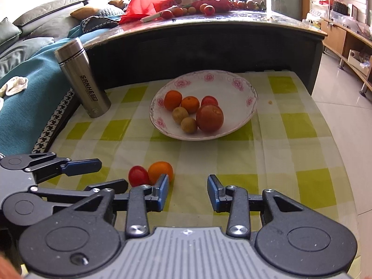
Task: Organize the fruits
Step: 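Grasp a red cherry tomato with the left tool while the right tool grasps an orange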
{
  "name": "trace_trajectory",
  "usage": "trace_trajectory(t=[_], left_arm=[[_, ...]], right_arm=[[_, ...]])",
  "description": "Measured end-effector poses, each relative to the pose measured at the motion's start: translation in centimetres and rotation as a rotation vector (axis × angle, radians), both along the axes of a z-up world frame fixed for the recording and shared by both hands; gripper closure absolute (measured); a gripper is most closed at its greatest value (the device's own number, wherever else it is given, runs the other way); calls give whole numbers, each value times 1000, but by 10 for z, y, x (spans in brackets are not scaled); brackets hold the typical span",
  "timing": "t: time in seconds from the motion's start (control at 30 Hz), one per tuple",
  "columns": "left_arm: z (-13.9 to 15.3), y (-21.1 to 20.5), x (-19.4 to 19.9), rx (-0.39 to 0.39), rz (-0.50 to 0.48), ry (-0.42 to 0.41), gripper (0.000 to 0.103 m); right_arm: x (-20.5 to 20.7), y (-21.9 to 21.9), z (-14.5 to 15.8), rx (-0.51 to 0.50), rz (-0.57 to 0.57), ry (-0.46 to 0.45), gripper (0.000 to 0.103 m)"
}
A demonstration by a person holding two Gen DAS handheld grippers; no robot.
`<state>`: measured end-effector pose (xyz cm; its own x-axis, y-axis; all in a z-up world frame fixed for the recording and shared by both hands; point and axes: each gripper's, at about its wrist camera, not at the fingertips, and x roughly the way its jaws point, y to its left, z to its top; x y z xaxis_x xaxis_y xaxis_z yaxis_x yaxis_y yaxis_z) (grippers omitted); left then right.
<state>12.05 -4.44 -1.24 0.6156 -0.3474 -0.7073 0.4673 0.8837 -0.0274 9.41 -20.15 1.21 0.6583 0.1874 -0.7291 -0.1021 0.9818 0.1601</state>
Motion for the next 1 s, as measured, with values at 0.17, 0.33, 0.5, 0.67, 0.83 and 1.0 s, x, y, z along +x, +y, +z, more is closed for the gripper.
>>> trace_trajectory(t=[0.17,0.33,0.5,0.67,0.83,1.0], left_arm=[[-17,-13,5,40,-53,-9,43],[-27,-20,10,53,-82,-19,43],[-31,-22,12,44,-83,-37,48],[-28,-26,8,54,-112,-40,59],[-24,-15,-3,71,-128,-15,59],[-25,0,-10,83,-104,17,59]], right_arm=[[6,-4,-3,18,-6,6,62],[9,-6,-9,26,-1,21,62],[14,-5,-16,12,15,36,62],[20,-3,-20,12,22,51,62],[25,4,-19,16,51,35,62],[26,17,-28,21,121,28,62]])
